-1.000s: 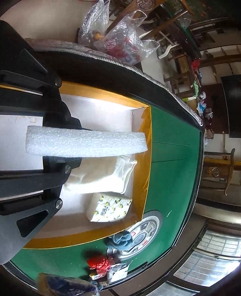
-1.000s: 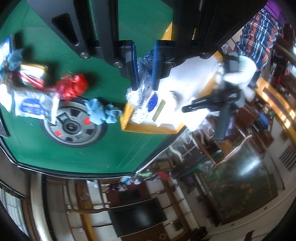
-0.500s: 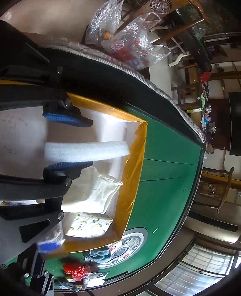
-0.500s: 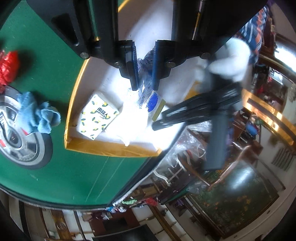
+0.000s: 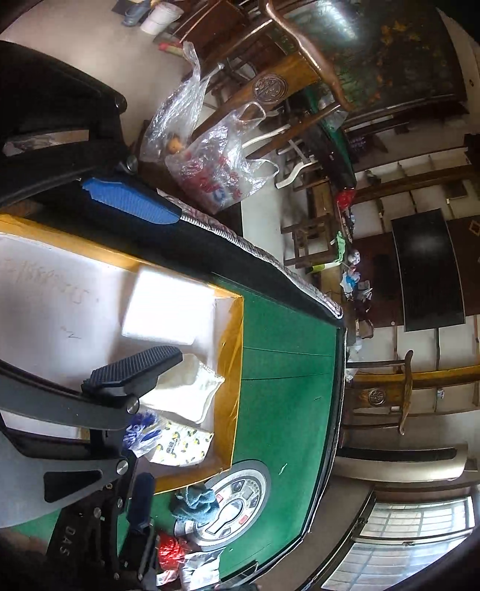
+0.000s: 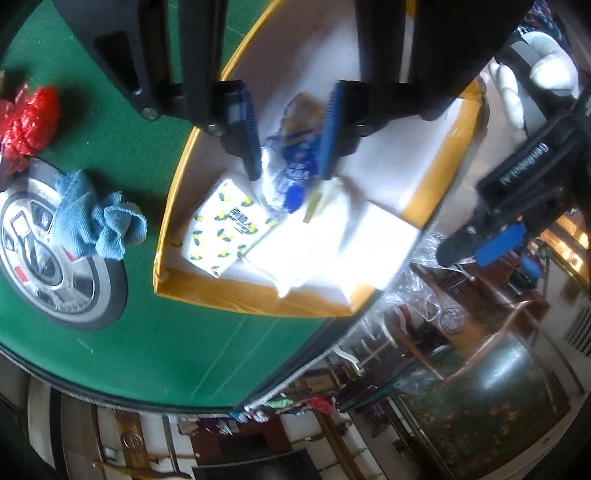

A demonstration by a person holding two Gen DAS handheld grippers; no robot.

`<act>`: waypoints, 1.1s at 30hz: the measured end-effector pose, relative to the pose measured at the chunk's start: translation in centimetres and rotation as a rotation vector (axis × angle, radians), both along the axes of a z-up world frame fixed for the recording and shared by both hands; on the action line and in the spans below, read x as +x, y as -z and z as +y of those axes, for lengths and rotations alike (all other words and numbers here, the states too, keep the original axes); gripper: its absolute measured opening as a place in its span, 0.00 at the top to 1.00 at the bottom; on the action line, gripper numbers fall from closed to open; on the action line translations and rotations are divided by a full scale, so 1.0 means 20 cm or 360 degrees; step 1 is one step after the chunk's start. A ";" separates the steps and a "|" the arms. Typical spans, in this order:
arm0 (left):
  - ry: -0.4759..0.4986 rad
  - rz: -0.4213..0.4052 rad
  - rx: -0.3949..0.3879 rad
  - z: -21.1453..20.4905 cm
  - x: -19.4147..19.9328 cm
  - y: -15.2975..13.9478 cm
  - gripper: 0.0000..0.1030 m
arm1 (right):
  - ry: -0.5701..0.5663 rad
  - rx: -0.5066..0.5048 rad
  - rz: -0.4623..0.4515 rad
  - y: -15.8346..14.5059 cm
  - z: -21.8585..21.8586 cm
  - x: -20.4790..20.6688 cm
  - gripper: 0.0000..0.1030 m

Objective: Organize soft objects
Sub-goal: 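Carry foam sheet into yellow tray and release with left while right places clear bag in tray, then move the left tool to the blue towel and grasp it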

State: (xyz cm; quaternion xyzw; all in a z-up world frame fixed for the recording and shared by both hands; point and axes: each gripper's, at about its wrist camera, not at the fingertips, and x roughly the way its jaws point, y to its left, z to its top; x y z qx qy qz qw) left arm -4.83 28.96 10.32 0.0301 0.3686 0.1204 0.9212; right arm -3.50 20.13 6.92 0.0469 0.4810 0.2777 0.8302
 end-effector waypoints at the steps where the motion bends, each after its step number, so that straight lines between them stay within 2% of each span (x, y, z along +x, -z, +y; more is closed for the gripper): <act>1: -0.0007 -0.0007 0.0033 -0.02 -0.02 -0.01 0.34 | -0.0006 0.0006 -0.0026 -0.02 0.00 -0.01 0.58; 6: 0.0016 -0.0050 0.0146 -0.13 -0.09 -0.06 0.33 | -0.0003 0.0020 -0.0123 -0.12 -0.08 -0.12 0.56; 11: 0.0070 -0.0099 0.0225 -0.26 -0.15 -0.10 0.27 | 0.0098 0.0052 -0.0157 -0.14 -0.25 -0.15 0.54; 19: 0.0182 -0.0121 0.0326 -0.52 -0.15 -0.14 0.27 | 0.0341 0.0066 -0.0183 -0.13 -0.74 -0.17 0.54; 25: 0.0256 -0.0069 0.0385 -0.72 -0.08 -0.10 0.27 | 0.0527 0.0080 -0.0212 -0.11 -1.09 -0.16 0.51; 33: 0.0329 0.0074 0.0392 -0.95 0.05 -0.01 0.27 | 0.0769 0.0056 -0.0295 -0.06 -1.47 -0.06 0.49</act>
